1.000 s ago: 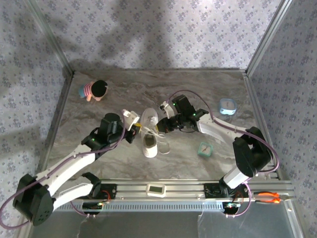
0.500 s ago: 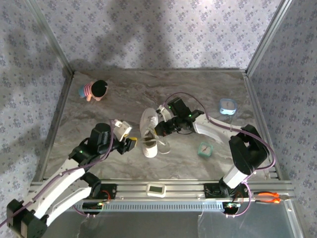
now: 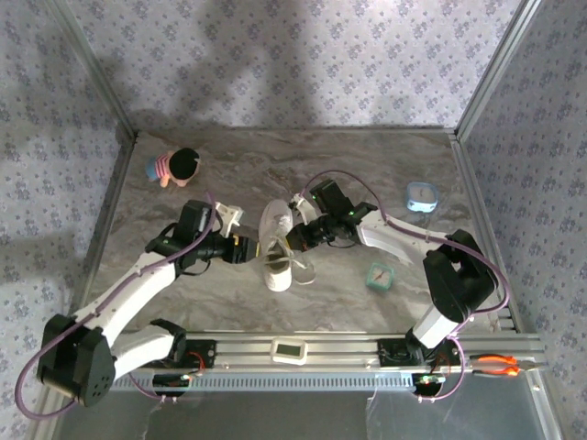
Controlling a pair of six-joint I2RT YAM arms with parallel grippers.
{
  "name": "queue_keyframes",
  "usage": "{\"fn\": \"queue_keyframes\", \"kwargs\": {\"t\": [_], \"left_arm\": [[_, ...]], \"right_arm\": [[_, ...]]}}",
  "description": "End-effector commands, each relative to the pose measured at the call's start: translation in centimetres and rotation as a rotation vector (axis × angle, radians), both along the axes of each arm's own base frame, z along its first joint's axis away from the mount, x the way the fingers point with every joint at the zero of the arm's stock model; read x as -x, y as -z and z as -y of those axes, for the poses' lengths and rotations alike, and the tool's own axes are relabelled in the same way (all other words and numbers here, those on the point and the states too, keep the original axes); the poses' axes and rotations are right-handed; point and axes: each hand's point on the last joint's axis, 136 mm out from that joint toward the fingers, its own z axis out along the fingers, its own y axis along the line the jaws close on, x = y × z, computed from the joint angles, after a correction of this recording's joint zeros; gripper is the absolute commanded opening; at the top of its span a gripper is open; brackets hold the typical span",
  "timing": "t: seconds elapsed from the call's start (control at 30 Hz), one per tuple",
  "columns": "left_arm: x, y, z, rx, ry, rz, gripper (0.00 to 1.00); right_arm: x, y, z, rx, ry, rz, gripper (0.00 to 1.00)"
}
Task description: Tie the shoes
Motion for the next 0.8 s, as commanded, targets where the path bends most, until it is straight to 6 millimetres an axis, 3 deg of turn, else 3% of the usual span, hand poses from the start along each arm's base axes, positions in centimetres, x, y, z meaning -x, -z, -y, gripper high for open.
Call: {"fn": "queue_keyframes", "kwargs": {"t": [0.0, 0.37, 0.6, 0.77], "left_arm": [[0.0, -0.4, 1.8, 0.073, 0.100, 0.012, 0.64], [0.7, 2.2, 3.6, 0.065, 0.225, -0.034, 0.63], [1.1, 3.2, 3.9, 0.058, 0.249, -0.052, 0.56], [1.2, 3.7, 4.1, 0.057, 0.255, -0.069, 0.43]], "right_arm": [[0.0, 0.1, -0.1, 0.016, -0.012, 0.006, 0.00], [-0.1, 0.3, -0.3, 0.011, -0.012, 0.001, 0.00], [-0.2, 0.2, -0.3, 0.011, -0.012, 0.005, 0.00], [-0.3, 0.3, -0.3, 0.012, -0.009, 0.004, 0.00]]}}
